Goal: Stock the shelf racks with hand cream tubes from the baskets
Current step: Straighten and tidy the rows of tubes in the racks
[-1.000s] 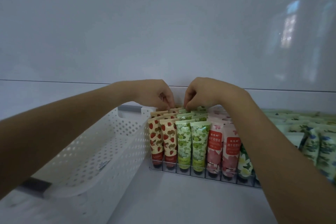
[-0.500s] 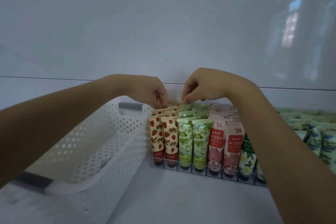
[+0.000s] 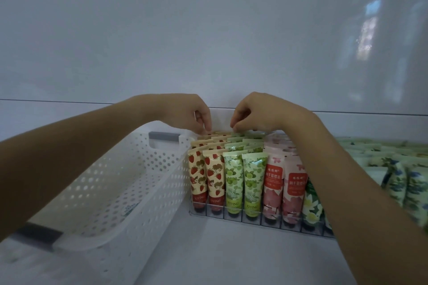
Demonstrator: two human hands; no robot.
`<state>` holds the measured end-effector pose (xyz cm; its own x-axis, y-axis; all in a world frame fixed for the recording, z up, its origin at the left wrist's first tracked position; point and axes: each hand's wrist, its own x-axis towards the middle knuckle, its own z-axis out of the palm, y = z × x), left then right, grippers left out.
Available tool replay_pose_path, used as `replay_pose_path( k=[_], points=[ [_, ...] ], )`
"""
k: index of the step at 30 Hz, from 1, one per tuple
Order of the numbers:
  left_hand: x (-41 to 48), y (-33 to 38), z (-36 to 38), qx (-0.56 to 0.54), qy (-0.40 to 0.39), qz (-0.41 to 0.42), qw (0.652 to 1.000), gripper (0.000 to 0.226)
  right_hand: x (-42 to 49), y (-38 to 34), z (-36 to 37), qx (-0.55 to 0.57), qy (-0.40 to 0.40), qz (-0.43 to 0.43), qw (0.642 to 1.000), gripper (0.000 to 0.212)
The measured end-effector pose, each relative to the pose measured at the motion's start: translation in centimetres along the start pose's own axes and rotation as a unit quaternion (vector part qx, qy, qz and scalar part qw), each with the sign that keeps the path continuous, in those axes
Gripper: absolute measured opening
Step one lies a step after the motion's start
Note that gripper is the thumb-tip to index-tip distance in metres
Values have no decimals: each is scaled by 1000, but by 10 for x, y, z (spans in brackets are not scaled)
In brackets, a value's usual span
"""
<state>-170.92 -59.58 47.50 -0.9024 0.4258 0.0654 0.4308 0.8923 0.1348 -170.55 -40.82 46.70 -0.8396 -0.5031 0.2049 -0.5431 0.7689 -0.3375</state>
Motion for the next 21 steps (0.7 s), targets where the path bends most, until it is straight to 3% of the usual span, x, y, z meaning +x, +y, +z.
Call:
replay_pose_path(
  k=[5, 12, 15, 21],
  points=[
    [6, -5, 5, 81, 46, -2, 996, 21, 4, -6, 11, -13, 6, -17, 1000, 27],
    [4, -5, 10, 145, 58, 12, 988, 24, 3, -12, 17, -46, -19, -12, 999, 28],
    [-6, -1, 0, 91, 66, 22, 993, 17, 1, -12, 9, -39, -13, -18, 999, 27],
    [-36, 12, -17, -35, -16, 27, 999, 6, -9, -21, -6, -3, -17, -65, 998, 8]
  ],
)
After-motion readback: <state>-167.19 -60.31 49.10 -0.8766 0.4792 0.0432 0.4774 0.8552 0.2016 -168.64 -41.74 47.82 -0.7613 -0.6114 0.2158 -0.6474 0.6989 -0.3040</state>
